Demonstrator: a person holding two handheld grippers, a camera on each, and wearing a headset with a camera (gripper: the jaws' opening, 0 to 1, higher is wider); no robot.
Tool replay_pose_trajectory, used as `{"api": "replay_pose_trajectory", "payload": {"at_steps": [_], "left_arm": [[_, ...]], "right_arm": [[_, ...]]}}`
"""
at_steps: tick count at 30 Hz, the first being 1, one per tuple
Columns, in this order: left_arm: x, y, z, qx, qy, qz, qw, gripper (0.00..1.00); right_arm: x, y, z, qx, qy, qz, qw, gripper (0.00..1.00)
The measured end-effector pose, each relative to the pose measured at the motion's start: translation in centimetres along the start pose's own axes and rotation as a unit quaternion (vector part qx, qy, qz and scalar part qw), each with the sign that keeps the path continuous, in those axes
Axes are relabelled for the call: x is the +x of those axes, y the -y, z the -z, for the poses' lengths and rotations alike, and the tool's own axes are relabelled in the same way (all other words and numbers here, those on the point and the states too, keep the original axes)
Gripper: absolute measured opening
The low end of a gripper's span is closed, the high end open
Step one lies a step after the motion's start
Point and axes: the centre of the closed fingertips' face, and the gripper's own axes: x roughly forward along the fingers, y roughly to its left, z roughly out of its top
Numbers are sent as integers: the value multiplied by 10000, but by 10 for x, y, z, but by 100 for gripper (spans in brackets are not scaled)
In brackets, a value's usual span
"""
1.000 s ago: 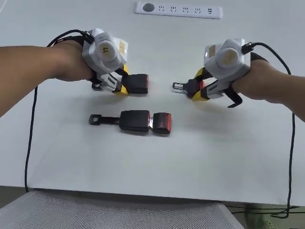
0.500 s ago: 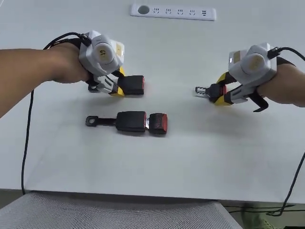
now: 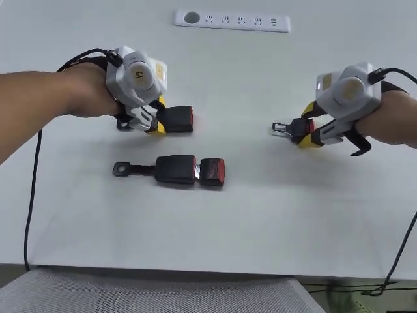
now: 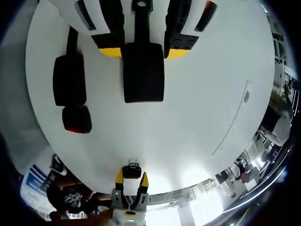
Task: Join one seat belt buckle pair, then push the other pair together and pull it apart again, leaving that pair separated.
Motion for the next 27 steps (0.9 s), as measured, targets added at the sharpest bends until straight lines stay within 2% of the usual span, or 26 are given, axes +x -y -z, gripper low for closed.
{"api": "replay_pose_trajectory", "payload": {"at_steps": [2, 5, 7, 10, 11, 13, 16, 17, 19, 22, 25, 27], "left_arm": [[-2, 0, 0, 79, -59, -103, 9999, 35], [-9, 4, -6, 66, 56, -139, 9999, 40], [-15, 0, -8, 56, 132, -277, 9995, 41], [-28, -2, -11, -157, 270, -436, 9986, 44], [-35, 1, -12, -198, 312, -483, 9981, 44], [-45, 8, -13, -301, 365, -547, 9974, 45], [-57, 19, -14, -447, 477, -630, 9959, 45], [-64, 23, -15, -628, 614, -738, 9934, 46], [-74, 32, -14, -869, 757, -884, 9894, 48], [-85, 48, -9, -1023, 857, -973, 9863, 53], [-90, 67, 2, -1113, 825, -977, 9855, 54], [-92, 74, 6, -1066, 795, -974, 9863, 56]], "right_arm": [[-1, 1, 0, 11, 4, 50, 10000, 43], [-5, -1, -2, 7, 44, 82, 10000, 45], [-9, -4, -6, 42, 117, 102, 9999, 45], [-16, -9, -18, 412, 503, 144, 9978, 45], [-20, -14, -24, 578, 673, 90, 9960, 45], [-28, -19, -32, 757, 865, 138, 9933, 45], [-37, -29, -42, 842, 1034, 190, 9909, 47], [-39, -35, -46, 975, 1116, 191, 9888, 48], [-42, -43, -52, 1148, 1230, 166, 9856, 51], [-46, -57, -60, 1313, 1383, 296, 9812, 58], [-49, -67, -64, 1337, 1458, 392, 9795, 63], [-51, -73, -68, 1432, 1584, 421, 9760, 64]]}}
